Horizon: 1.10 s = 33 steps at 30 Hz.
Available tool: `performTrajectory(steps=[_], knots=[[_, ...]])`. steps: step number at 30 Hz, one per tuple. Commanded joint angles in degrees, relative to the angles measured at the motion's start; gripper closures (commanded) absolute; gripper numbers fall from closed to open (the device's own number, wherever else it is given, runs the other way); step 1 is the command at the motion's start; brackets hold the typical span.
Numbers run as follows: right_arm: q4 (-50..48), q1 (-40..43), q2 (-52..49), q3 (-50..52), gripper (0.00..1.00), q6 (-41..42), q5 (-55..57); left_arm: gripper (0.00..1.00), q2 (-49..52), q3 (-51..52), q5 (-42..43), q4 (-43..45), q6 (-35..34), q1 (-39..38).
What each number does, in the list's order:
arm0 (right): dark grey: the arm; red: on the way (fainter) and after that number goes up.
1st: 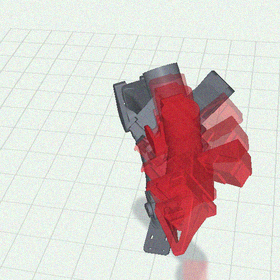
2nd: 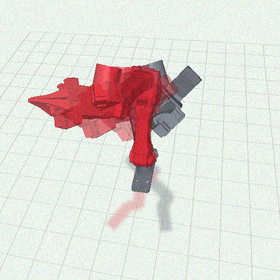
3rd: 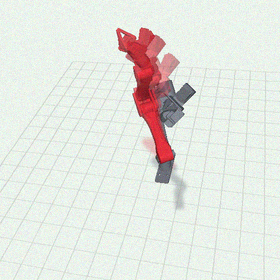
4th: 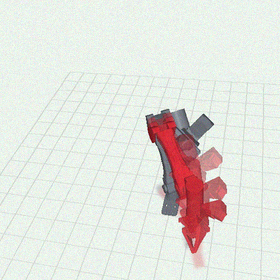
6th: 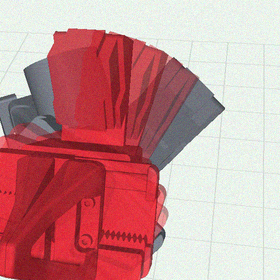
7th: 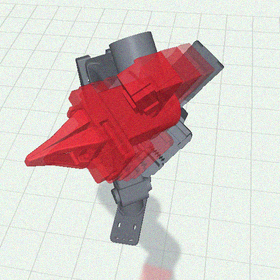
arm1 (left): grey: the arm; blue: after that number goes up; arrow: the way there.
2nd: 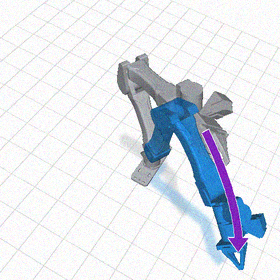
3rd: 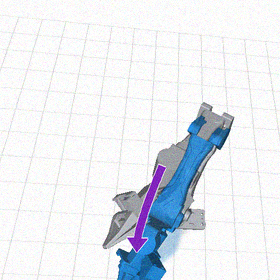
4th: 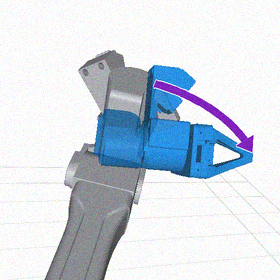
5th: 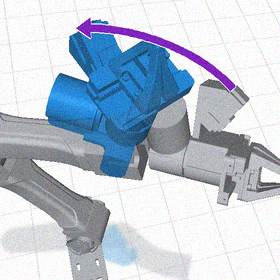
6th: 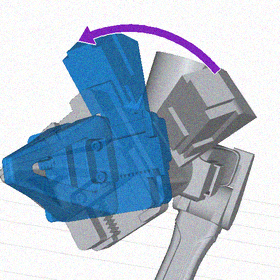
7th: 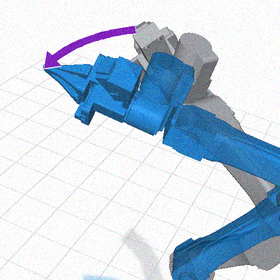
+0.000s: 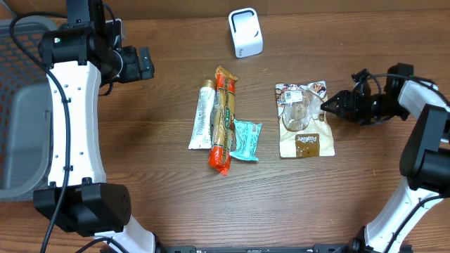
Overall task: Scan the item barcode
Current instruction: 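Regrasp the pouch top with the right gripper and lift it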
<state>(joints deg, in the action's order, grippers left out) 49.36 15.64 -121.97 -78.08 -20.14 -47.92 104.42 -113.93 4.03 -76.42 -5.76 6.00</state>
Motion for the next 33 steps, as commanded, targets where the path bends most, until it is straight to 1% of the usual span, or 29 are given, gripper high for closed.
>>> performTrajectory(steps=[1, 6, 8, 9, 11, 13, 14, 16, 18, 20, 27, 33], knots=[[-3.74, -3.34, -1.60, 5.68, 0.14, -0.63, 1.51, 0.00, -0.24, -0.66, 0.02, -0.04, 0.87, -0.39], [-12.31, -10.34, -2.49, 9.62, 0.13, 5.29, 2.75, 0.01, -0.24, -0.66, 0.02, -0.04, 0.87, -0.42], [-14.91, -13.09, -3.50, 9.62, 0.14, 8.57, 4.50, 0.00, -0.24, -0.66, 0.02, -0.04, 0.87, -0.39], [-16.09, -14.23, -4.11, 9.62, 0.18, 9.86, 5.38, 0.00, -0.24, -0.66, 0.02, -0.04, 0.87, -0.39], [-18.03, -16.39, -5.25, 9.62, 0.32, 12.59, 7.32, 0.01, -0.24, -0.66, 0.02, -0.04, 0.87, -0.42], [-18.23, -16.92, -5.57, 9.62, 0.52, 12.90, 7.34, 0.00, -0.24, -0.66, 0.02, -0.04, 0.87, -0.42], [-18.16, -16.92, -5.57, 9.62, 0.65, 12.92, 7.23, 0.00, -0.24, -0.66, 0.02, -0.04, 0.87, -0.42], [-17.90, -16.44, -5.57, 9.62, 0.80, 12.92, 6.58, 0.00, -0.24, -0.66, 0.00, -0.04, 0.87, -0.39], [-17.22, -15.76, -5.57, 9.62, 0.90, 12.90, 6.25, 0.01, -0.24, -0.66, 0.02, -0.04, 0.87, -0.39], [-16.46, -15.10, -5.55, 9.55, 0.96, 12.87, 5.31, 0.00, -0.24, -0.66, 0.02, -0.04, 0.87, -0.39], [-8.46, -11.74, -4.31, 5.64, 0.96, 12.61, -1.05, 0.00, -0.24, -0.66, 0.02, -0.04, 0.87, -0.39], [2.10, -10.62, 2.73, -1.73, 0.96, 12.26, -1.03, 0.00, -0.24, -0.66, 0.02, -0.04, 0.87, -0.42]])
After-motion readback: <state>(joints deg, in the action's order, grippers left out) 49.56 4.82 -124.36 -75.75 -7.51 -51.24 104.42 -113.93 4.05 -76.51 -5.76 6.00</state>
